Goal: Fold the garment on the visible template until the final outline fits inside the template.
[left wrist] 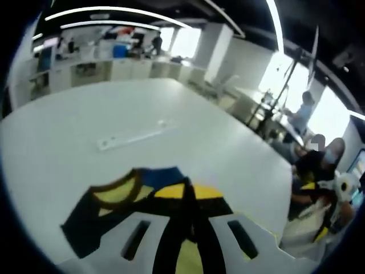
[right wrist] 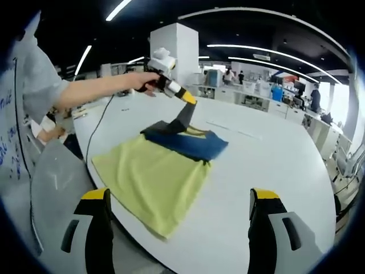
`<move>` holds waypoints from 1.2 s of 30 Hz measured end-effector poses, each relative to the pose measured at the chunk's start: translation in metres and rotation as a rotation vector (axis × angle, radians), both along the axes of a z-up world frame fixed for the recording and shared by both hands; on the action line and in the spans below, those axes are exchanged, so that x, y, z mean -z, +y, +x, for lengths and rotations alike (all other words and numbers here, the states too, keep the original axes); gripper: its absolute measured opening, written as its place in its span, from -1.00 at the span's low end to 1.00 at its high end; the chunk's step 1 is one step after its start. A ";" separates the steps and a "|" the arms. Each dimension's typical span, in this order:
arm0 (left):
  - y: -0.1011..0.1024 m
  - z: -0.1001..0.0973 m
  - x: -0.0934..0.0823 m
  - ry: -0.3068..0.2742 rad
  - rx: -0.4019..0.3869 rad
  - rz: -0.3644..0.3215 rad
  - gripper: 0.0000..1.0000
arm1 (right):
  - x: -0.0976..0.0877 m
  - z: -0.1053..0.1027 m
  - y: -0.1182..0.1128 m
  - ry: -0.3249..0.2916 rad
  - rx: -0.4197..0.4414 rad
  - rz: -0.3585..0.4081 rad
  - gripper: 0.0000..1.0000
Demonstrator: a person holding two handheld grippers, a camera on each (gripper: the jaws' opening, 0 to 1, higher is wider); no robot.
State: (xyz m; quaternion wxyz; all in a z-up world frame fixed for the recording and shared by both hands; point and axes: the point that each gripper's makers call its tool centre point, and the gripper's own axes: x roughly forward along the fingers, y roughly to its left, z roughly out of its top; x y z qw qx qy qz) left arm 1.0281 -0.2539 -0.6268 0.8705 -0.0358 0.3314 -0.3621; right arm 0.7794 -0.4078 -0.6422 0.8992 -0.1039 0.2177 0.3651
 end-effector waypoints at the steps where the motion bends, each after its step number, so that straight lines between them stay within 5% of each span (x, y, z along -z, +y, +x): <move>1: -0.002 0.000 0.003 0.005 0.002 0.001 -1.00 | 0.001 0.000 -0.001 0.002 0.001 0.000 0.99; 27: -0.049 0.011 0.073 0.127 -0.027 0.019 -1.00 | 0.017 0.002 -0.021 0.051 0.011 0.004 0.99; 36: -0.058 0.013 0.087 0.130 -0.039 0.025 -1.00 | 0.020 0.005 -0.024 0.058 0.019 0.008 0.99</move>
